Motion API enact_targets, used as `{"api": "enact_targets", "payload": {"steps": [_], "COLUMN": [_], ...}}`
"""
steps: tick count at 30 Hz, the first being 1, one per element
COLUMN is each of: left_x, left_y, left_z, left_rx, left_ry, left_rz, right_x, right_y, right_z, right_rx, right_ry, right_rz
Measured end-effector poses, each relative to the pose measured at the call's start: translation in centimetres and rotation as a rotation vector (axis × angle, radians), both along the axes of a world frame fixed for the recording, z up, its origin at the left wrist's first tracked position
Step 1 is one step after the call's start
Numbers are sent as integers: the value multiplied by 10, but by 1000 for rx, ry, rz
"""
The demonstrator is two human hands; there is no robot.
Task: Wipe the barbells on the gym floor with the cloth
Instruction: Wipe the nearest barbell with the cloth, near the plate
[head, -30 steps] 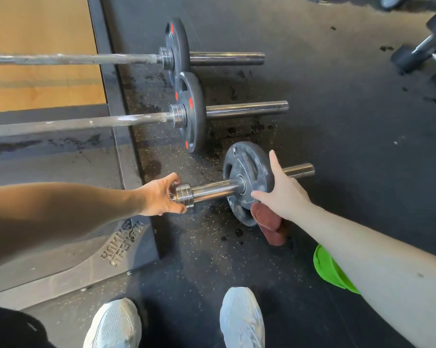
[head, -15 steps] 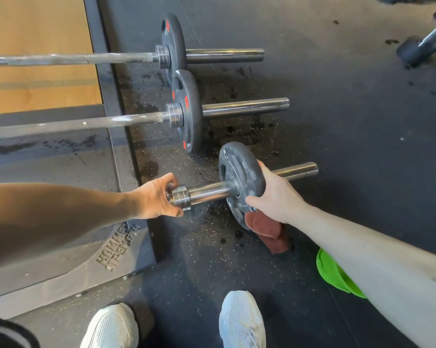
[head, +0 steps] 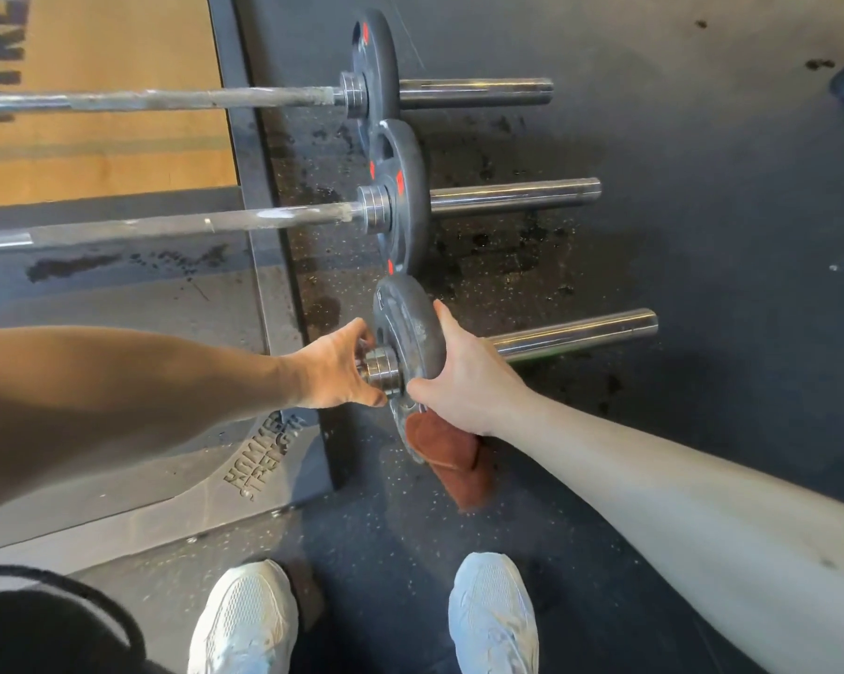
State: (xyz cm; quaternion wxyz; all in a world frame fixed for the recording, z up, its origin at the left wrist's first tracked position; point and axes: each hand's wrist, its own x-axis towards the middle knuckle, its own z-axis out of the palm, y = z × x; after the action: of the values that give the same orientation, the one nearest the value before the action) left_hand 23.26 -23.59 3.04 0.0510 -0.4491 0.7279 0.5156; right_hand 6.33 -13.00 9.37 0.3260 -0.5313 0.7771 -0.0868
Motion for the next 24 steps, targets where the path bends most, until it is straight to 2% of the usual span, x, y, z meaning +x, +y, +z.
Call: {"api": "enact_targets", "payload": {"steps": [7,9,15,20,24], "left_x": [-2,-1,7,34,54], "left_y": [-7,-8,-8,-23,-25], "left_z": [0,-1,12,69,148], "left_rx": [27,37,-95,-347,-460], "left_ry": [4,-26,-189,-437,-498], "left_rz": [-22,-34,-178,-377,-440], "right_x": [-6,-7,-2,2,18], "right_y": [-11,-11,-5,-2,-4], "right_z": [1,5,15,59,115], "right_rx": [11,30,70,-82,-220], "right_ry": [-14,-9,112,279,238], "right_rz": [-1,-7,-25,-46,-158]}}
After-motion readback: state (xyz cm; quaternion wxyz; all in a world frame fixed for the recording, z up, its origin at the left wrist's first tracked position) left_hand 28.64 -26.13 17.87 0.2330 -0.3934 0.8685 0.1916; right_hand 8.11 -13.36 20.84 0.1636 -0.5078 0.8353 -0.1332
